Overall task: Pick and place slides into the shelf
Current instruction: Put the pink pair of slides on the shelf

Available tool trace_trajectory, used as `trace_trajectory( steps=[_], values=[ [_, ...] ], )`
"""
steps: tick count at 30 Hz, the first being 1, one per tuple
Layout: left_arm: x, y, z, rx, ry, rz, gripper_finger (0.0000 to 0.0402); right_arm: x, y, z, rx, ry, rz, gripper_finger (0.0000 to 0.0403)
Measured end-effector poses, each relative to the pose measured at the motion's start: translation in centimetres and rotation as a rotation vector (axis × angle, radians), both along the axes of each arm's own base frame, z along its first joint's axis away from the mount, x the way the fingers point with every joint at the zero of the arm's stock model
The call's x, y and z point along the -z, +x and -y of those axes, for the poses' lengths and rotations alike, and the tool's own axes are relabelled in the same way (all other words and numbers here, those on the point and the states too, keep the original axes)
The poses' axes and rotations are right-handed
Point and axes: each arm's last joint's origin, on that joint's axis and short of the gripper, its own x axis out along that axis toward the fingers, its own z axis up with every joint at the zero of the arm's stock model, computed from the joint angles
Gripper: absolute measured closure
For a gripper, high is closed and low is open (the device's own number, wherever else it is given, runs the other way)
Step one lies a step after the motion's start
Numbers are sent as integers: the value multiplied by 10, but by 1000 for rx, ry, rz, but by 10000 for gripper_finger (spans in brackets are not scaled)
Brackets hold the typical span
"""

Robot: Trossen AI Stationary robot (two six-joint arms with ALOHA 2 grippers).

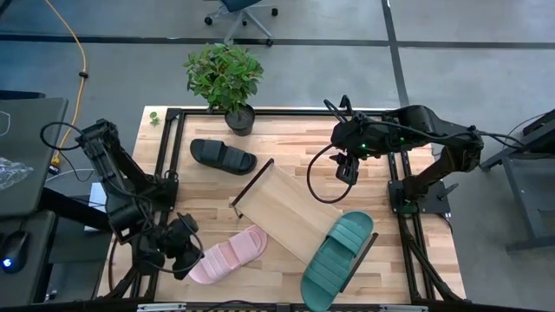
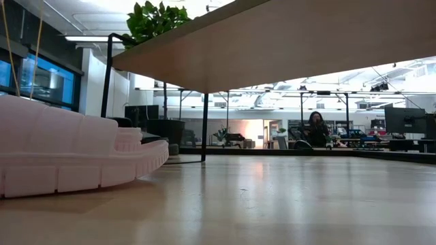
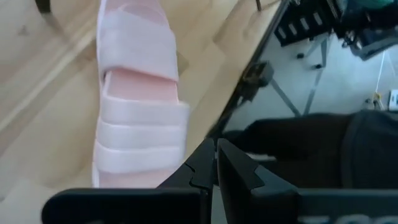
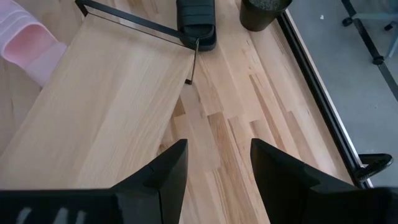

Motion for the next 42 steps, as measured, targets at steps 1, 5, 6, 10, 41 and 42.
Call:
trace_trajectory(
  steps=[1, 5, 6, 10, 41, 42],
  values=[
    [0, 0, 1, 15, -13, -14, 392, 0, 0, 0, 0, 0, 0, 236],
    [2, -1, 5, 85, -68, -89, 392, 0, 0, 0, 0, 0, 0, 236],
    [4, 0, 6, 78, -96, -125, 392, 0, 0, 0, 0, 0, 0, 236],
    [13, 6, 13, 57, -174, -219, 392, 0, 0, 0, 0, 0, 1, 236],
    [49, 27, 43, -122, -193, -222, 331, -3, 6, -3, -134, 30, 45, 236],
    [49, 28, 43, -126, -196, -221, 316, -3, 6, -3, -139, 28, 44, 236]
  ],
)
